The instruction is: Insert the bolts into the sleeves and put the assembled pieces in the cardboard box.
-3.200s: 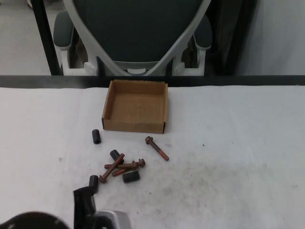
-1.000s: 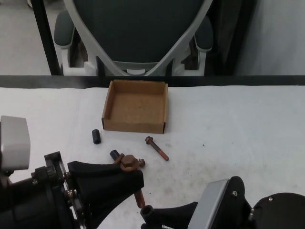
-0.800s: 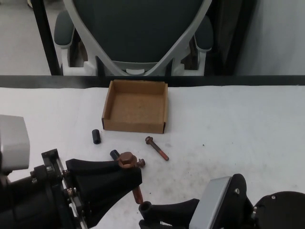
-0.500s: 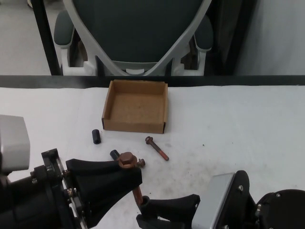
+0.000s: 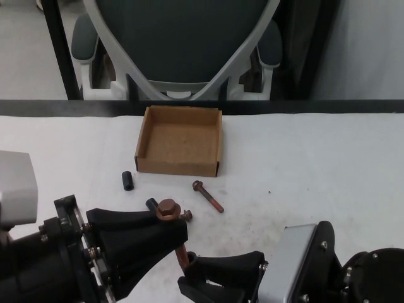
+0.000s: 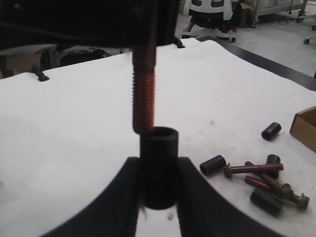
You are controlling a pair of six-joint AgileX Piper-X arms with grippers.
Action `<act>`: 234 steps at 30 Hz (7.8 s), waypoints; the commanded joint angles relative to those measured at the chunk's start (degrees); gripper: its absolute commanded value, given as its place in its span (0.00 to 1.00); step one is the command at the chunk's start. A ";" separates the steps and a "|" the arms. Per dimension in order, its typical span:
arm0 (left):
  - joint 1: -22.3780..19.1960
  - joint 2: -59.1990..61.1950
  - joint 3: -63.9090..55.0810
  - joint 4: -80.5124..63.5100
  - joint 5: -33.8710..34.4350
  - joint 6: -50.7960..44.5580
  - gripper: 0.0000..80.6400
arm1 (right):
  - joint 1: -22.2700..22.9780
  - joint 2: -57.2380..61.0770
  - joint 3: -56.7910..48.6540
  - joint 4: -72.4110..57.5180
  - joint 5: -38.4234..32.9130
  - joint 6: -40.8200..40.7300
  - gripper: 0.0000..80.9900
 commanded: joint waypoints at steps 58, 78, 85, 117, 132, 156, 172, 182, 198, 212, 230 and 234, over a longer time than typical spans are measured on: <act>0.20 -0.36 0.03 3.20 11.14 -5.61 0.01 | 0.45 -0.05 -0.62 -4.68 -3.35 -1.73 0.00; 0.20 -0.36 0.03 6.16 8.43 -1.23 0.75 | 0.45 -0.05 -0.62 -4.68 -3.35 -1.73 0.00; 0.20 -0.36 0.03 6.16 0.62 -0.74 0.75 | 0.45 -0.05 -0.62 -4.68 -3.35 -1.73 0.00; 0.20 -0.36 0.03 16.64 -16.17 15.53 0.01 | -12.30 0.32 -17.74 27.56 -3.30 5.61 0.00; 0.20 -0.36 0.03 18.78 -15.92 17.32 0.01 | -21.38 14.43 -32.91 36.73 -11.54 5.06 0.00; 0.20 -0.36 3.85 13.51 -15.52 18.76 0.01 | -30.45 41.96 -65.27 55.89 -15.68 4.63 0.00; 0.20 -0.36 3.85 13.08 -15.52 18.76 0.01 | -35.00 54.92 -78.13 60.35 -18.24 4.63 0.00; 0.20 -0.36 3.85 13.11 -15.52 18.95 0.01 | -36.68 60.54 -83.40 62.38 -18.23 4.63 0.00; 0.20 -0.36 3.85 13.11 -15.42 18.94 0.01 | -36.91 62.14 -83.96 66.63 -18.23 4.81 0.37; 0.20 -0.36 3.85 13.11 -14.16 19.23 0.01 | -36.91 61.65 -86.98 69.18 -18.23 6.03 0.41; 0.20 -0.36 4.02 13.11 -14.68 20.47 0.01 | -35.08 60.46 -91.95 84.67 -18.21 -2.47 0.00; 0.20 -0.36 3.99 13.50 -14.68 20.84 0.01 | -33.39 58.84 -91.95 85.24 -15.85 -4.14 0.00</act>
